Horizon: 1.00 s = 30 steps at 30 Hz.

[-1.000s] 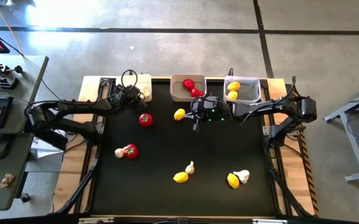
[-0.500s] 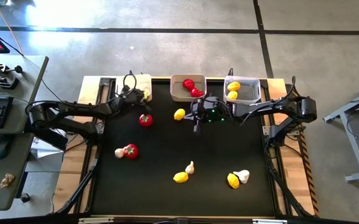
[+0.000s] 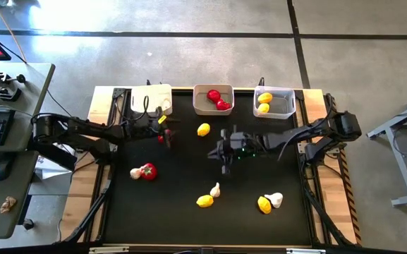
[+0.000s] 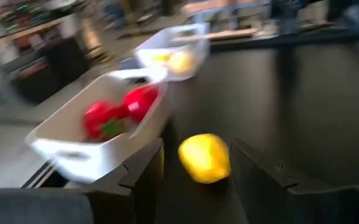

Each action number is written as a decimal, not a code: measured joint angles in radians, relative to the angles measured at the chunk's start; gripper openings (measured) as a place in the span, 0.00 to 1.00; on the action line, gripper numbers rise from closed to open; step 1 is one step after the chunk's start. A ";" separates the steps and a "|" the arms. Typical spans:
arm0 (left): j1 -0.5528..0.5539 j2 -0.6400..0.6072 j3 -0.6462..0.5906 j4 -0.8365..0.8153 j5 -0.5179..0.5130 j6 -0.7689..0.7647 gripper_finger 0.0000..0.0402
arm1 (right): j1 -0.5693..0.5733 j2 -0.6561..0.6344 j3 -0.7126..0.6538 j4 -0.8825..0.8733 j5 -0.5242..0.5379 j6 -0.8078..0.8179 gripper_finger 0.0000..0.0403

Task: Sort produce into baskets
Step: Put the bottom middle lemon into the transparent bin

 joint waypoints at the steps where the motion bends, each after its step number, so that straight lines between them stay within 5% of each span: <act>1: -0.005 0.000 0.000 0.009 0.030 0.010 0.42 | 0.017 0.000 0.000 -0.001 0.000 0.018 0.11; 10: -0.009 0.003 0.000 0.048 0.169 0.017 0.42 | 0.165 0.000 0.002 -0.035 0.087 0.272 0.42; 16: -0.009 0.003 -0.017 0.049 0.174 -0.003 0.42 | 0.278 0.055 0.168 -0.290 0.192 0.403 0.60; 23: -0.008 0.003 -0.018 0.058 0.171 -0.003 0.42 | 0.347 0.235 0.477 -0.613 0.207 0.401 0.63; 30: -0.024 0.003 -0.018 0.054 0.171 -0.042 0.42 | 0.354 0.409 0.697 -0.803 0.114 0.371 0.63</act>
